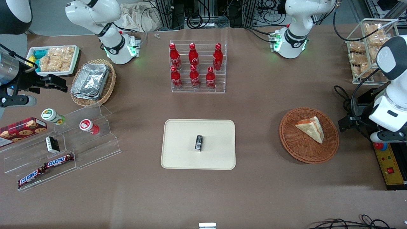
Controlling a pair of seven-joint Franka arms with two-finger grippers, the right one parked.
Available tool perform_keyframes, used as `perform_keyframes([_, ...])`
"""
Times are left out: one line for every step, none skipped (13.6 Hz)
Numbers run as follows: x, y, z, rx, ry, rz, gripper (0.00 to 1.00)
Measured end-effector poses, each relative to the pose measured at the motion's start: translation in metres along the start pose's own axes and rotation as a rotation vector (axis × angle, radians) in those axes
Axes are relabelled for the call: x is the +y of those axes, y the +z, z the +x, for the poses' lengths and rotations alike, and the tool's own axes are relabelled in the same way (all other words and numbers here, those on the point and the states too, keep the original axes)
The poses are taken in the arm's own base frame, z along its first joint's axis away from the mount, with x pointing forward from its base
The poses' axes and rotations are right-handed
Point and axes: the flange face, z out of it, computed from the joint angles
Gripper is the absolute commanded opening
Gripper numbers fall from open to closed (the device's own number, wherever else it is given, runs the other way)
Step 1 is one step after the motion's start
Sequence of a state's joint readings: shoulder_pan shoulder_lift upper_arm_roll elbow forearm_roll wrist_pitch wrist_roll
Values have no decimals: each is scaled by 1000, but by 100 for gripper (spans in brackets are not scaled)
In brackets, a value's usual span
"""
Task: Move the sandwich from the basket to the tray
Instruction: 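Move the left gripper over the wicker basket toward the wrapped sandwich, then lower the left gripper and grasp the wrapped sandwich in the basket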
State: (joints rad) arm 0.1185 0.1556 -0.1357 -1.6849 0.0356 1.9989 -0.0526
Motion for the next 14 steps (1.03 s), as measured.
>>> perform_keyframes([1,2,0,-4,-10,-1,99])
perform_keyframes([2,3,0,-9,-28,-5,99])
perform_keyframes([3,3,0,-12,-45,-12,99])
perform_keyframes([4,5,-1,-20,-55,-19,99])
perform_keyframes([5,10,-1,-35,-66,-25,99])
perform_keyframes([8,17,-3,-57,-99,-28,99])
perform_keyframes([10,27,-5,-78,-155,-26,99])
perform_keyframes([12,38,-7,-100,-232,-22,100])
perform_keyframes([14,50,-11,-127,-322,-13,99])
perform_keyframes([15,65,-17,-158,-412,0,99])
perform_keyframes([15,79,-25,-187,-486,15,99])
perform_keyframes([15,93,-32,-208,-543,27,99])
perform_keyframes([14,106,-39,-215,-588,35,99])
perform_keyframes([13,118,-44,-217,-622,40,99])
